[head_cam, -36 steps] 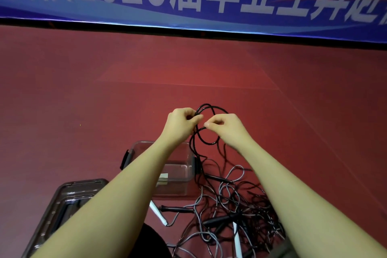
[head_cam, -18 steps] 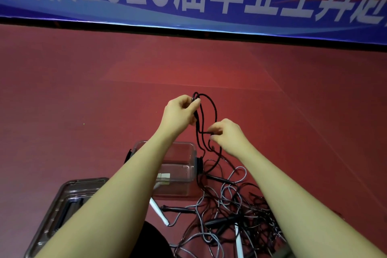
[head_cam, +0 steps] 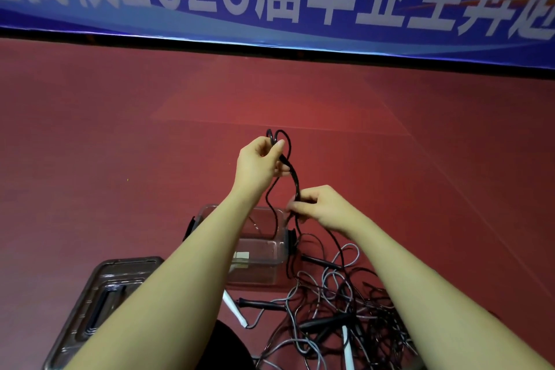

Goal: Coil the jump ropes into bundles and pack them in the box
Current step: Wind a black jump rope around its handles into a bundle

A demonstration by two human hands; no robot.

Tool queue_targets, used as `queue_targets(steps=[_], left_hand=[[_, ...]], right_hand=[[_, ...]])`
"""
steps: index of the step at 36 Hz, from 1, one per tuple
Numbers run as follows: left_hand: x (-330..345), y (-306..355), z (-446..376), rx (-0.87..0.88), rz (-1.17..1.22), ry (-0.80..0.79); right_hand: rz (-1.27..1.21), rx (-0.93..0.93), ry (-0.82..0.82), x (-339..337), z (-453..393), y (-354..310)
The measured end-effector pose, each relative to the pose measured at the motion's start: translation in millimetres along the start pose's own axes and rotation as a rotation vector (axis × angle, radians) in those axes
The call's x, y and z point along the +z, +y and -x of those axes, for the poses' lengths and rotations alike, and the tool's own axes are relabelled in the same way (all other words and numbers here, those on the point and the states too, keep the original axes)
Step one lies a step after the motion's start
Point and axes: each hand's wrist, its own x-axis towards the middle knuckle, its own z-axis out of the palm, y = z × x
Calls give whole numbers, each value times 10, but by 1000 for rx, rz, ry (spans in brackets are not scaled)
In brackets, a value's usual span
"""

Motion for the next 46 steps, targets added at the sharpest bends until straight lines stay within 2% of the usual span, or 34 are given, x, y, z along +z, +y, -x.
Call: queue_targets(steps=[3,6,10,14,17,21,23,25,27,30,36,40,43,46], left_hand=[[8,18,-2,-56,-16,14],[8,-35,-2,-119,-221,-54],[6,-82,102,-93,-570,-351],[-12,-98,159,-130,-504,-549],[-8,-84,166,-65,-488,-544],[29,-117,145,30,-535,-395],[52,-138,107,45,-548,-293],[67,-135,69,46,-514,-201],[67,-122,40,48,-463,-156],[69,-77,32,61,-407,-145],[114,75,22,94,-269,-109],[134,96,33,86,-218,-104],[142,65,23,-24,-166,-83],[127,19,30,-67,-319,-141]], right_hand=[[-148,-32,142,-25,-32,-47],[-329,-70,286,-47,-89,-95],[-596,-85,350,-62,-108,-174],[-850,-96,407,-98,-129,-234],[-971,-114,446,-142,-143,-256],[-1083,-114,457,-174,-150,-259],[-977,-87,430,-174,-158,-240],[-585,-36,383,-174,-175,-166],[-164,0,249,-153,-177,-62],[123,33,60,-80,-133,37],[160,4,92,-59,-122,39],[126,-43,194,-55,-132,46],[-2,-111,286,-66,-146,-10],[-190,-163,400,-105,-160,-67]])
